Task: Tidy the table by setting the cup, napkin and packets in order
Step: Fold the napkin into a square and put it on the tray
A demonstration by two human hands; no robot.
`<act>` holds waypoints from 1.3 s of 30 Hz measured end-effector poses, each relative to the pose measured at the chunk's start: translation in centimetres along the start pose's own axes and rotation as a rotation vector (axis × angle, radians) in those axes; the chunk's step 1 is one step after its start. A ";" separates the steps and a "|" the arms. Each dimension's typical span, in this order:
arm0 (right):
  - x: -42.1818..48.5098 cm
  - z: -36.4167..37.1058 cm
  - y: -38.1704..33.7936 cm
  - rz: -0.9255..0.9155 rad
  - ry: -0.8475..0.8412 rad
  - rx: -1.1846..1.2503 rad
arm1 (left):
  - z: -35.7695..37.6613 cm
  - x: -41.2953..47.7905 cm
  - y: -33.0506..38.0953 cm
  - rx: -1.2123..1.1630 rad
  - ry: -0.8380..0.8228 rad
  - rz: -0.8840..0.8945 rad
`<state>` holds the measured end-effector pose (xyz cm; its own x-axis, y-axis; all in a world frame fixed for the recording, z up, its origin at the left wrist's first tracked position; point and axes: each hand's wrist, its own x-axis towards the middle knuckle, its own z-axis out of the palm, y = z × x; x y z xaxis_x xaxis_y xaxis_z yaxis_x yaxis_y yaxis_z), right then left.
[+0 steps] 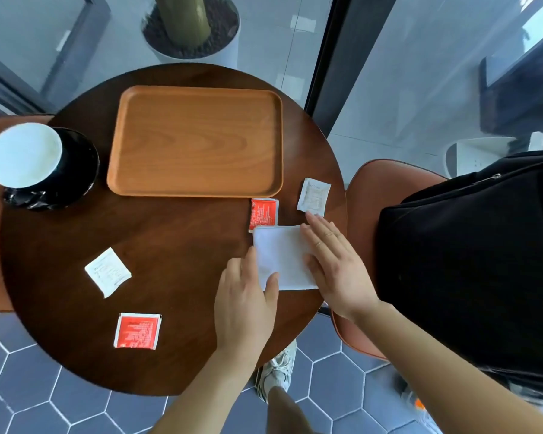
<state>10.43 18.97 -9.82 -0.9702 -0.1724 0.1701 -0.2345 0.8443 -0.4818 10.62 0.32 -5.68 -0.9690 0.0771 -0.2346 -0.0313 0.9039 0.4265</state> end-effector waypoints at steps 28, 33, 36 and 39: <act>3.0 -3.3 -0.5 0.171 -0.132 0.120 | -1.7 1.8 0.2 -0.573 0.178 -0.053; 3.3 -3.7 -1.7 0.226 -0.069 0.276 | -2.5 2.7 -0.2 -0.895 0.181 -0.257; 3.6 -3.6 -2.3 0.323 -0.031 0.395 | -3.2 3.2 -0.5 -1.120 0.165 -0.401; 3.7 -3.4 -3.0 0.427 0.004 0.533 | -3.6 3.4 -0.9 -1.255 0.065 -0.444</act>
<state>7.71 17.49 -4.85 -0.9842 0.1231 -0.1269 0.1706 0.4721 -0.8649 6.49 -1.76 -3.69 -0.8266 -0.1731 -0.5355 -0.5145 -0.1530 0.8437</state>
